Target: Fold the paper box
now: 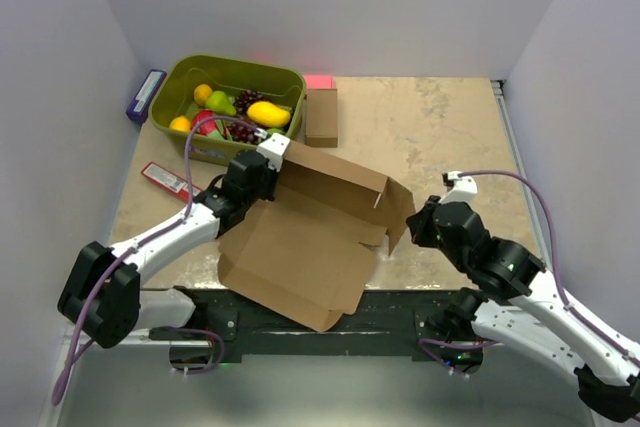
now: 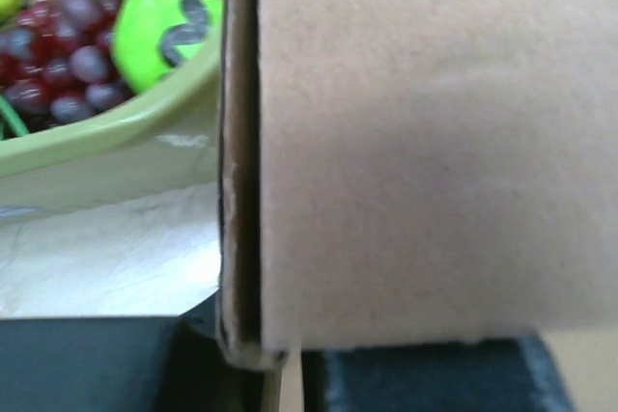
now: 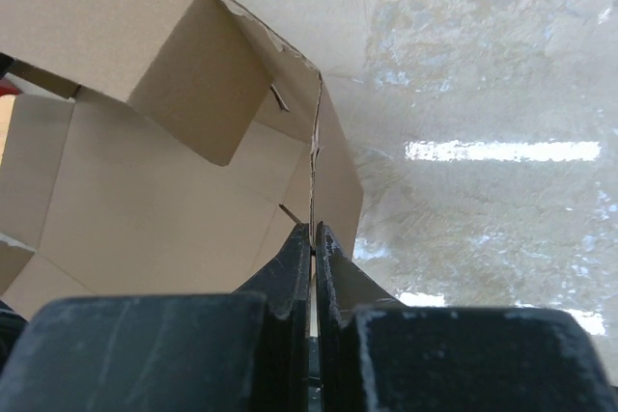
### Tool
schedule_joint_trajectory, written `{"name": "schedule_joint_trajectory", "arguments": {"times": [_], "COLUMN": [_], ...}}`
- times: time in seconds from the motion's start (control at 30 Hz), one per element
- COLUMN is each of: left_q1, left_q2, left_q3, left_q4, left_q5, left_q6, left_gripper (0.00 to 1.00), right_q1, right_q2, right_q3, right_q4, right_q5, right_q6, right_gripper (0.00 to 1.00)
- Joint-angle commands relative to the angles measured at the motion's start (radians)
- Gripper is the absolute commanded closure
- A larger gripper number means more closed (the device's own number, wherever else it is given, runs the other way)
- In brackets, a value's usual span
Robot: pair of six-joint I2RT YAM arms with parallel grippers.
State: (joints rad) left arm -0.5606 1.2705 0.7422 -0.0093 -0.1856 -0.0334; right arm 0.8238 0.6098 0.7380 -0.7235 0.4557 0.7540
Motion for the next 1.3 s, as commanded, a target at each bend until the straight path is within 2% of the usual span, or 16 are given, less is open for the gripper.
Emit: {"name": "schedule_joint_trajectory", "arguments": {"times": [0.0,0.13,0.2,0.23,0.33,0.5,0.57,0.7,1.17,1.27], "left_q1": [-0.027,-0.032,-0.032,-0.033,-0.033,-0.033,-0.030,-0.022,0.071,0.106], "left_q2": [0.013,0.033,0.036,0.036,0.030,-0.003,-0.020,-0.060,-0.089,-0.115], "left_q3": [0.000,0.009,0.009,0.009,0.006,-0.006,-0.007,-0.029,-0.030,-0.038], "left_q4": [0.046,0.042,0.046,0.046,0.054,0.074,0.069,0.098,0.150,0.175], "left_q5": [0.106,0.140,0.150,0.153,0.149,0.058,0.022,0.050,0.179,0.260], "left_q6": [-0.011,-0.017,-0.017,-0.016,-0.014,-0.022,-0.023,-0.003,0.000,-0.008], "left_gripper": [0.78,0.56,0.50,0.43,0.37,0.36,0.30,0.19,0.19,0.20], "right_q1": [0.001,0.001,0.001,0.000,0.001,0.001,0.000,0.001,0.000,0.003], "right_q2": [0.011,0.007,0.002,-0.001,-0.001,-0.004,-0.008,-0.018,-0.044,-0.047], "right_q3": [0.087,0.081,0.074,0.067,0.061,0.063,0.064,0.064,0.095,0.109], "right_q4": [-0.027,-0.031,-0.024,-0.019,-0.014,-0.016,-0.016,-0.019,-0.037,-0.053], "right_q5": [0.026,0.024,0.018,0.011,0.008,0.006,0.008,0.008,-0.026,-0.049], "right_q6": [-0.044,-0.042,-0.038,-0.038,-0.033,-0.036,-0.039,-0.038,-0.061,-0.070], "right_gripper": [1.00,1.00,1.00,1.00,1.00,1.00,1.00,1.00,1.00,1.00]}}
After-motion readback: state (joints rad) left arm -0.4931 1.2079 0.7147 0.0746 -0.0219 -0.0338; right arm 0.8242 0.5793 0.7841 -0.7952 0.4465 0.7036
